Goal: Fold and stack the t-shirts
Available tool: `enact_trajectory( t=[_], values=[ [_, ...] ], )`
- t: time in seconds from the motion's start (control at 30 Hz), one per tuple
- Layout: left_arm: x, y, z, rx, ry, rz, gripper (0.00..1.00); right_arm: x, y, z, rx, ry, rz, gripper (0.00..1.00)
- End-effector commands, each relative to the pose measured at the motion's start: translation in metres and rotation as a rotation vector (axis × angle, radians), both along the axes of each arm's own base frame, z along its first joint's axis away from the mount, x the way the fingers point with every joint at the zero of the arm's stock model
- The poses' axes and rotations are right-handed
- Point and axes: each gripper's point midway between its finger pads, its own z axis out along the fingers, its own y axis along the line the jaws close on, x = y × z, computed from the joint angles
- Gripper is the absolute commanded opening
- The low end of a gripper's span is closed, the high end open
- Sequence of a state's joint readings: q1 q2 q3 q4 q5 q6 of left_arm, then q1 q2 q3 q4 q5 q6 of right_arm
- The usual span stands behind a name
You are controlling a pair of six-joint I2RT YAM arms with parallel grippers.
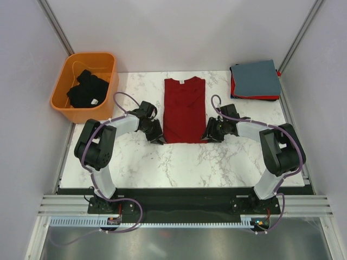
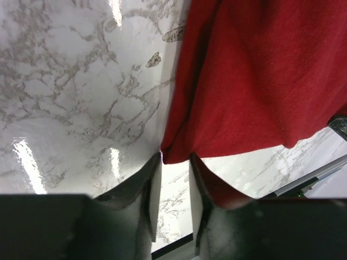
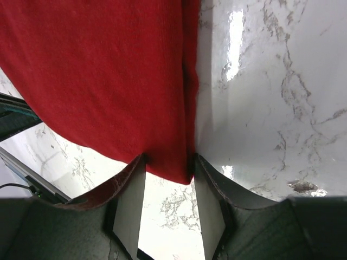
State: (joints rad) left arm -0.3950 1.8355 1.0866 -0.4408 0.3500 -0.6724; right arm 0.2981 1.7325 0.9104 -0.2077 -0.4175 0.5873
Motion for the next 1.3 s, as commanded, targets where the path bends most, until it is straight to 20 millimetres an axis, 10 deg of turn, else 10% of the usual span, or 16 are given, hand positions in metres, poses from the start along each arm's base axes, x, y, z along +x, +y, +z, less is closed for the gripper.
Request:
enact_trajectory(
  t=[0.0,0.23,0.43,0.63,1.27],
  values=[
    [0.005,-0.002,-0.005,-0.001,-0.013,0.022,0.30,-0.005,-0.005,-0.016,-0.043,0.016,0.017,0.48],
    [0.011,-0.005,-0.004,-0.013,-0.050,0.018,0.03,-0.011,-0.007,-0.021,-0.049,0.030,0.026,0.31],
    [0.015,-0.008,0.018,-0.051,-0.091,0.029,0.02,-0.011,-0.008,-0.012,-0.044,0.021,0.021,0.01],
    [0.007,0.001,0.065,-0.056,-0.173,0.051,0.02,-0.010,-0.014,0.026,-0.064,-0.032,0.016,0.00],
    [-0.142,0.013,0.132,-0.138,-0.183,0.050,0.02,-0.131,-0.031,0.117,-0.048,-0.060,0.031,0.00]
  ],
)
